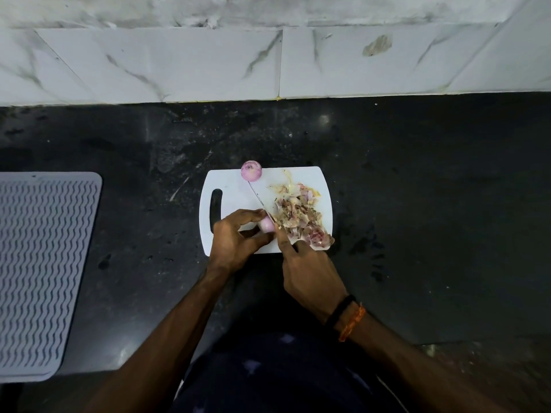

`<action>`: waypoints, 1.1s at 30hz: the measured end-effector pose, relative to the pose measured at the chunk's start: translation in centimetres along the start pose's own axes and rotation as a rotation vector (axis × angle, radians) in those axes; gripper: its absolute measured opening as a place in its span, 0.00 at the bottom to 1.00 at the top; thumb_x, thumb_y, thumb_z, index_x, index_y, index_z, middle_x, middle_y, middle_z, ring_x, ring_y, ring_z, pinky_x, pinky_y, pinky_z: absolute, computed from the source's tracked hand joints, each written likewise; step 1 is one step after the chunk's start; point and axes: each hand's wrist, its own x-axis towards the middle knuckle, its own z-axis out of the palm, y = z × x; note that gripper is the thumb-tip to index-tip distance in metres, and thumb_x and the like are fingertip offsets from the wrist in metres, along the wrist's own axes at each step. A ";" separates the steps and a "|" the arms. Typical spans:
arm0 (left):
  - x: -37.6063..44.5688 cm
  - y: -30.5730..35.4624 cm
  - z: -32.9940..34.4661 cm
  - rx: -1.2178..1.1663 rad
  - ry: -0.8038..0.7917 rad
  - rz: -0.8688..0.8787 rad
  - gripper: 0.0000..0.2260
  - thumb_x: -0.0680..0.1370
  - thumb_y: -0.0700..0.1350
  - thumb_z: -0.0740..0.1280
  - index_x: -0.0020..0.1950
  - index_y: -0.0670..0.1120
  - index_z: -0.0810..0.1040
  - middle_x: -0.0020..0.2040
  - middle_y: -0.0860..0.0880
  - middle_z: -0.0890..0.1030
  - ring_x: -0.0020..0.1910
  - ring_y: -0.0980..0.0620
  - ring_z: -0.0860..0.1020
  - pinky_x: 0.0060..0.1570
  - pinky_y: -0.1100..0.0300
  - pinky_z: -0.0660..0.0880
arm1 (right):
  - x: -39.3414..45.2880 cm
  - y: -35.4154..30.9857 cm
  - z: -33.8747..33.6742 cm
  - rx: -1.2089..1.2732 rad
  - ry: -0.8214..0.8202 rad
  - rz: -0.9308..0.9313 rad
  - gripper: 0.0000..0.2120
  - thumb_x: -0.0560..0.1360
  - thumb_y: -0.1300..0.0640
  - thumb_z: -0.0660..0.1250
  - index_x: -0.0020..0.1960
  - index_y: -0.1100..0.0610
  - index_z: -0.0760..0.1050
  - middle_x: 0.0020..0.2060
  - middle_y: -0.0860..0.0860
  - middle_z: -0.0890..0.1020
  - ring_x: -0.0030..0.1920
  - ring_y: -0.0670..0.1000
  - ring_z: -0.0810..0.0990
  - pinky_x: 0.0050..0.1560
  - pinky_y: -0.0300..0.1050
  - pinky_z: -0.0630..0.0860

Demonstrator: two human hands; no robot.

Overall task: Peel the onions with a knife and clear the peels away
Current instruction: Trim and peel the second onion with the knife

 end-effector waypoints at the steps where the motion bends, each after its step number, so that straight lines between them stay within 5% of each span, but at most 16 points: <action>1: -0.1 0.0 0.0 0.001 -0.001 0.009 0.14 0.70 0.39 0.81 0.53 0.41 0.85 0.53 0.49 0.85 0.56 0.51 0.83 0.54 0.48 0.82 | 0.1 -0.1 0.1 0.001 0.006 0.002 0.30 0.71 0.60 0.63 0.73 0.62 0.69 0.36 0.59 0.79 0.26 0.58 0.76 0.24 0.45 0.69; 7: -0.2 0.1 0.2 0.024 -0.002 0.054 0.12 0.71 0.44 0.79 0.52 0.45 0.86 0.53 0.49 0.85 0.55 0.52 0.83 0.52 0.48 0.83 | 1.3 -0.2 0.6 -0.004 0.009 0.001 0.30 0.75 0.61 0.62 0.76 0.60 0.65 0.43 0.63 0.81 0.33 0.63 0.79 0.31 0.53 0.76; 16: 0.3 0.1 0.2 0.011 -0.008 0.015 0.14 0.70 0.41 0.81 0.53 0.42 0.86 0.54 0.49 0.85 0.56 0.51 0.83 0.53 0.49 0.82 | -0.1 0.8 0.9 0.002 0.016 0.005 0.31 0.72 0.60 0.63 0.75 0.61 0.66 0.38 0.59 0.79 0.26 0.60 0.76 0.21 0.49 0.73; 22: 0.1 0.2 0.3 -0.031 0.004 0.002 0.14 0.69 0.39 0.81 0.53 0.41 0.85 0.53 0.49 0.86 0.56 0.51 0.83 0.54 0.49 0.82 | 0.3 1.1 1.7 0.017 0.049 0.005 0.28 0.75 0.59 0.58 0.75 0.59 0.64 0.45 0.61 0.81 0.36 0.63 0.81 0.30 0.54 0.79; 26: 0.0 0.0 0.4 -0.058 0.007 -0.029 0.15 0.67 0.37 0.82 0.52 0.42 0.85 0.52 0.50 0.86 0.56 0.50 0.83 0.54 0.49 0.82 | -1.2 1.5 1.5 0.029 0.027 -0.012 0.32 0.74 0.60 0.62 0.77 0.57 0.58 0.39 0.57 0.79 0.25 0.57 0.74 0.21 0.47 0.70; 33: -0.5 -0.1 0.4 -0.013 0.018 0.051 0.14 0.67 0.37 0.82 0.50 0.40 0.84 0.52 0.48 0.85 0.56 0.55 0.82 0.53 0.56 0.82 | 0.8 1.6 2.0 0.015 -0.054 0.058 0.30 0.73 0.60 0.62 0.75 0.59 0.67 0.41 0.61 0.81 0.30 0.64 0.78 0.27 0.51 0.73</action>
